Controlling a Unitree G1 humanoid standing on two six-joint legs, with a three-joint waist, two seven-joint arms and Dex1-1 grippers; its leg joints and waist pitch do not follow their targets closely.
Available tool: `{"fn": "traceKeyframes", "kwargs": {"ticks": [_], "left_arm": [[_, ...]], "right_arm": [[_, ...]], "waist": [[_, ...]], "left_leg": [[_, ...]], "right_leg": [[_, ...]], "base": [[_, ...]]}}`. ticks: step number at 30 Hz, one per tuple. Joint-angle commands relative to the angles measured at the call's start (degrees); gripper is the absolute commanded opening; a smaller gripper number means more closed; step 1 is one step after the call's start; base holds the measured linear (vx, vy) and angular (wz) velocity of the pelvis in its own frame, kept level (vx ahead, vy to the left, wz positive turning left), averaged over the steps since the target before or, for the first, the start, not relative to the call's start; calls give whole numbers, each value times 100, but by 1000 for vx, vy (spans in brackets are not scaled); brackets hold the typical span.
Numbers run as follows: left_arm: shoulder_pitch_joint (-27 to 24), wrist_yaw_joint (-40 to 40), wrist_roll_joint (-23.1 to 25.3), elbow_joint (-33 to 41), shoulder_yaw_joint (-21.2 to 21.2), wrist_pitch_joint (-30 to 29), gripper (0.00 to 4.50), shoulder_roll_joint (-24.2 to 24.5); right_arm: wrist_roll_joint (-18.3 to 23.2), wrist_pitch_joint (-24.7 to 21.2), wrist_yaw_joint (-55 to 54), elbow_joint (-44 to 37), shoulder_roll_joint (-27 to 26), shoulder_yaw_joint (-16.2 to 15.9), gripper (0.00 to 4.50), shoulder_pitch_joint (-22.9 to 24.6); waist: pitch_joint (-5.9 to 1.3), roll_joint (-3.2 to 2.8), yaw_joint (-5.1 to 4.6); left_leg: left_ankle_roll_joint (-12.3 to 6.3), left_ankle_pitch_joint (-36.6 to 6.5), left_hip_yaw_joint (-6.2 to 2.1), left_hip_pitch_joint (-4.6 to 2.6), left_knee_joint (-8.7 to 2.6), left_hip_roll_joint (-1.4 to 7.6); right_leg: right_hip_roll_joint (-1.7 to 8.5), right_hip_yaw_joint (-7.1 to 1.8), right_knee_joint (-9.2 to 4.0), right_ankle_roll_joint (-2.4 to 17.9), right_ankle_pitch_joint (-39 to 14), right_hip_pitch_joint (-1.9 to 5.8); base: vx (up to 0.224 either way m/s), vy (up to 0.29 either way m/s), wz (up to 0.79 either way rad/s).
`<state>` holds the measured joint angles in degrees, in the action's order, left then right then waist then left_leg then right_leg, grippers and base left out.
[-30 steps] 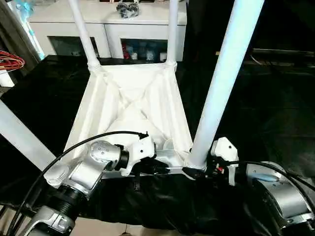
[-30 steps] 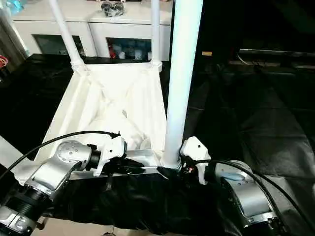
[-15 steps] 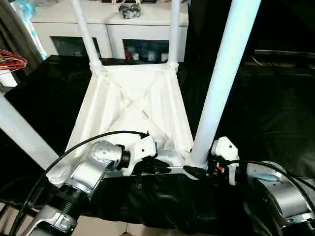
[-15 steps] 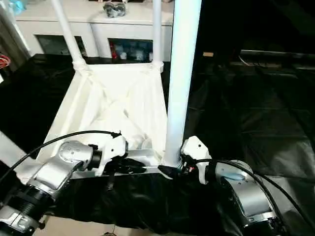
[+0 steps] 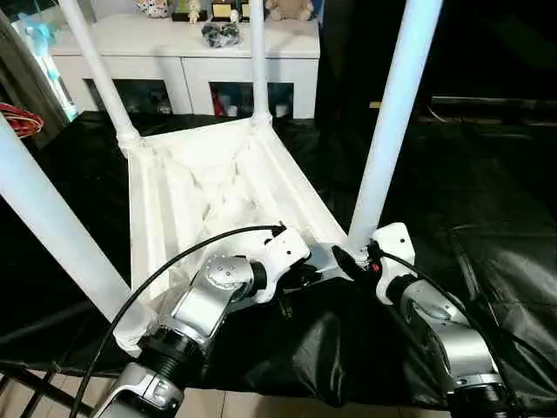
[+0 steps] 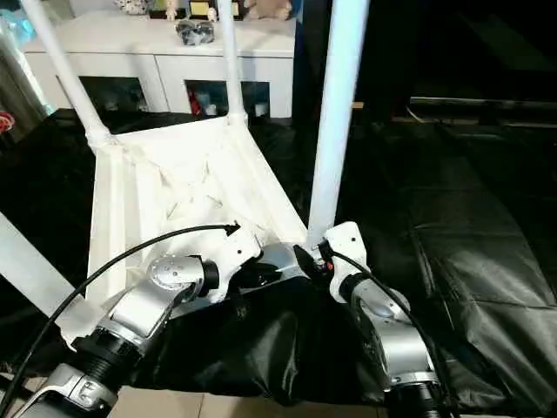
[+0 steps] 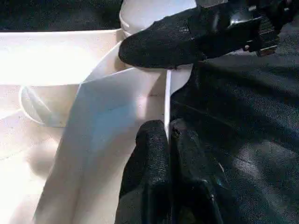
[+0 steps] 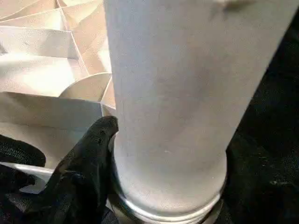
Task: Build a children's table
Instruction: Rotate leg to tighten
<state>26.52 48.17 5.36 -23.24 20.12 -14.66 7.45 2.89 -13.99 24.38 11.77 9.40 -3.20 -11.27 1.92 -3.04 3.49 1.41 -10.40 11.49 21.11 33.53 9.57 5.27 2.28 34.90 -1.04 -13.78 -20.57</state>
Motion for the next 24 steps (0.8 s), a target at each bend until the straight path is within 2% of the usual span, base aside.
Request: {"fn": "traceKeyframes", "kwargs": {"ticks": [1, 4, 6, 7, 10, 12, 13, 15, 17, 18, 21, 22, 24], "left_arm": [[51, 334, -104, 97, 539, 182, 0, -260], [15, 614, -181, 163, 496, 279, 0, -61], [-6, 877, -281, 212, 434, 361, 0, 119], [-12, 1026, -331, 234, 400, 382, 0, 213], [-7, 1462, -414, 244, 334, 506, 0, 510], [-3, 1626, -459, 243, 315, 554, 0, 603], [10, 1791, -503, 229, 282, 595, 0, 699], [40, 2119, -605, 205, 235, 655, 0, 867], [58, 2217, -642, 187, 230, 685, 0, 923], [66, 2262, -659, 177, 230, 698, 0, 944], [108, 2618, -801, 141, 247, 713, 0, 1080], [109, 2646, -810, 140, 250, 708, 0, 1088], [118, 2830, -835, 122, 284, 720, 0, 1165]], "right_arm": [[249, -147, 690, -161, -266, -761, 352, 32], [258, -182, 993, -302, -3, -784, 377, 61], [269, -159, 1313, -421, 278, -781, 387, 84], [307, -126, 1503, -472, 427, -760, 387, 91], [486, -40, 2175, -643, 919, -714, 387, 121], [547, -48, 2416, -699, 1079, -704, 387, 136], [603, -58, 2688, -758, 1264, -715, 387, 156], [683, -85, 3138, -834, 1567, -765, 387, 185], [693, -87, 3275, -849, 1659, -797, 373, 187], [695, -82, 3330, -851, 1695, -813, 354, 187], [740, -46, 3666, -855, 1892, -914, 352, 154], [738, -41, 3683, -853, 1899, -920, 321, 149], [750, -28, 3803, -849, 1952, -970, 312, 111]], "waist": [[-158, 45, -2], [-184, 56, 0], [-236, 54, 17], [-245, 53, 21], [-307, 44, 87], [-305, 34, 128], [-304, 50, 151], [-293, 34, 201], [-273, 27, 208], [-260, 48, 207], [-238, 42, 224], [-241, 47, 224], [-244, 55, 221]], "left_leg": [[243, -2449, -285, -107, -560, 362], [176, -2240, -281, -73, -555, 364], [-25, -1671, -247, -36, -502, 371], [-77, -1553, -242, -27, -484, 365], [-473, -805, -204, 2, -363, 362], [-608, -683, -185, 7, -342, 370], [-614, -688, -191, 12, -336, 364], [-619, -816, -185, -4, -348, 395], [-527, -1029, -184, -15, -378, 412], [-454, -1160, -183, -24, -400, 419], [-290, -1378, -186, -35, -433, 422], [-245, -1416, -187, -36, -439, 423], [-233, -1371, -189, -32, -436, 418]], "right_leg": [[371, -239, -605, 810, -2039, -12], [362, -237, -566, 875, -1624, 25], [349, -235, -477, 1053, -683, 62], [351, -226, -460, 1108, -522, 71], [353, -198, -340, 1395, 614, 110], [349, -184, -322, 1486, 832, 87], [352, -174, -321, 1486, 812, 115], [344, -166, -321, 1496, 546, 95], [343, -166, -347, 1505, 189, 76], [344, -171, -366, 1509, -23, 65], [361, -187, -399, 1458, -463, 61], [367, -192, -401, 1445, -512, 60], [371, -196, -396, 1435, -451, 63]], "base": [[0, 0, 0], [0, 0, 0], [51, -6, 0], [0, 0, 0], [0, 0, 0], [0, 0, 0], [0, 0, 0], [0, 0, 0], [0, 0, 0], [0, 0, 0], [0, 0, 0], [0, 0, 0], [0, 0, 0]]}}
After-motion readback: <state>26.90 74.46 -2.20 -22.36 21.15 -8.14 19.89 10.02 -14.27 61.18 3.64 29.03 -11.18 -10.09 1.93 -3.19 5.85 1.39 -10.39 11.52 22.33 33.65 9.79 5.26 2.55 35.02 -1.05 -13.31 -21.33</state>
